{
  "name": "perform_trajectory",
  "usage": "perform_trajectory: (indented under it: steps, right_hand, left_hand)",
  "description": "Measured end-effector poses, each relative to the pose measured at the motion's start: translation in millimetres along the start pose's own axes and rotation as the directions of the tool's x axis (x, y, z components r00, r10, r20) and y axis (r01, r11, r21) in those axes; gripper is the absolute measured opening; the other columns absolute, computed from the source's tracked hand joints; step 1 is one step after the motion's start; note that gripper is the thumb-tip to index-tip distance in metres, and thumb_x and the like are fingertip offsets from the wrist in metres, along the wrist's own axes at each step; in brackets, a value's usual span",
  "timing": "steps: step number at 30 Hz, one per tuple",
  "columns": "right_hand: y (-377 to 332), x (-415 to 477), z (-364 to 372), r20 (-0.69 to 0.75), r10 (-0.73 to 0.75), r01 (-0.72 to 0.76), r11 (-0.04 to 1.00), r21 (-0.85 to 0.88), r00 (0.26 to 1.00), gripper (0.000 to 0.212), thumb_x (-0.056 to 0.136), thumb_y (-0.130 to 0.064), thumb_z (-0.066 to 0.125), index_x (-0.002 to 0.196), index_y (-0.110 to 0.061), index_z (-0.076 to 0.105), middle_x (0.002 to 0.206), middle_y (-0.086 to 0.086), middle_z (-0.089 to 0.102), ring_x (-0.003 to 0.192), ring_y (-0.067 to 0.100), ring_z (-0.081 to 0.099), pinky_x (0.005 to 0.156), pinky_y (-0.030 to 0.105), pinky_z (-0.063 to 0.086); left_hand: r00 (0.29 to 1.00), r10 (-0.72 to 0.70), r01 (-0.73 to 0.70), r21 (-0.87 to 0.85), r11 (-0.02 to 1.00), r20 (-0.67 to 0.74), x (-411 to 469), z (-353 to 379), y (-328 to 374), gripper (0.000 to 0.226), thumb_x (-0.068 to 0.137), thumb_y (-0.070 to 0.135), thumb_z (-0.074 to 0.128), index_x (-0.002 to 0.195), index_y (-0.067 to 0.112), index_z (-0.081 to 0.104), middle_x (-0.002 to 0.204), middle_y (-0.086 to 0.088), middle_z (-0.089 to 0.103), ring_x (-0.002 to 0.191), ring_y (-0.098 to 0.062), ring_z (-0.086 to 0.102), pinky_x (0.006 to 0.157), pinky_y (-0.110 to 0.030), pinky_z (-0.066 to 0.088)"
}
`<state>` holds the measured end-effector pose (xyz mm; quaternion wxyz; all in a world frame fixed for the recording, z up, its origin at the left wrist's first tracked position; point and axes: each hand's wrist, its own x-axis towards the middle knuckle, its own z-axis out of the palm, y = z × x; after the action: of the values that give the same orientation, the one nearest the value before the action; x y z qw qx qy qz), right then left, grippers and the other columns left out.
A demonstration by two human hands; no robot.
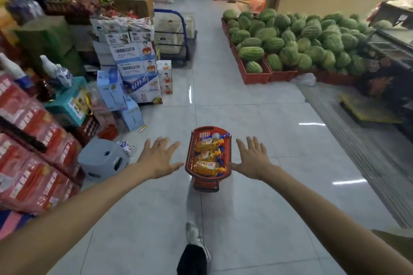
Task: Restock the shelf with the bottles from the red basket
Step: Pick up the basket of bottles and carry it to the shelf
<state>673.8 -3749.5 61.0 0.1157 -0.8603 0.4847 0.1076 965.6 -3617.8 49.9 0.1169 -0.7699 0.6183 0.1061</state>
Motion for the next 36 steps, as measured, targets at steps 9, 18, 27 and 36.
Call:
perform_trajectory:
  steps: [9,18,27,36]
  right_hand:
    - [30.6,207.7,-69.3,0.073,-0.060,0.066,0.994,-0.088,0.996,0.104,0.088,-0.077,0.049,0.161,-0.019,0.006,0.168,0.020,0.003,0.155,0.041,-0.005,0.125,0.058,0.005]
    - [86.5,358.9,-90.6,0.142,-0.182,0.198,0.974,-0.110,0.973,0.109,0.082,-0.083,0.048,0.162,-0.021,0.006,0.168,0.018,0.002,0.155,0.040,-0.006,0.125,0.057,0.003]
    - [142.1,496.7,-104.2,0.254,-0.450,0.500,0.844,-0.192,0.856,0.106,0.085,-0.080,0.049,0.162,-0.021,0.006,0.168,0.018,0.002,0.155,0.040,-0.004,0.125,0.056,0.004]
    - [116.4,596.3,-63.5,0.411,-0.574,0.698,0.656,-0.286,0.708,0.105,0.084,-0.083,0.045,0.161,-0.019,0.011,0.167,0.016,0.010,0.154,0.038,0.006,0.124,0.052,0.010]
  left_hand:
    - [0.991,-0.134,0.134,-0.101,0.986,0.006,190.6,-42.1,-53.5,0.082,0.095,0.077,0.030,0.163,0.035,0.011,0.169,-0.008,0.017,0.156,-0.028,0.013,0.123,-0.057,0.013]
    - [0.967,-0.241,0.246,-0.056,0.968,0.089,291.0,-57.1,-43.9,0.082,0.095,0.077,0.025,0.163,0.034,0.007,0.169,-0.008,0.017,0.157,-0.028,0.012,0.124,-0.058,0.008]
    - [0.819,-0.529,0.561,-0.111,0.821,0.223,318.7,-27.5,22.3,0.084,0.095,0.077,0.027,0.164,0.033,0.008,0.169,-0.008,0.018,0.156,-0.028,0.016,0.124,-0.052,0.019]
    - [0.611,-0.674,0.787,-0.222,0.576,0.416,322.7,49.1,74.1,0.083,0.096,0.075,0.028,0.164,0.032,0.007,0.169,-0.008,0.019,0.156,-0.026,0.015,0.125,-0.054,0.010]
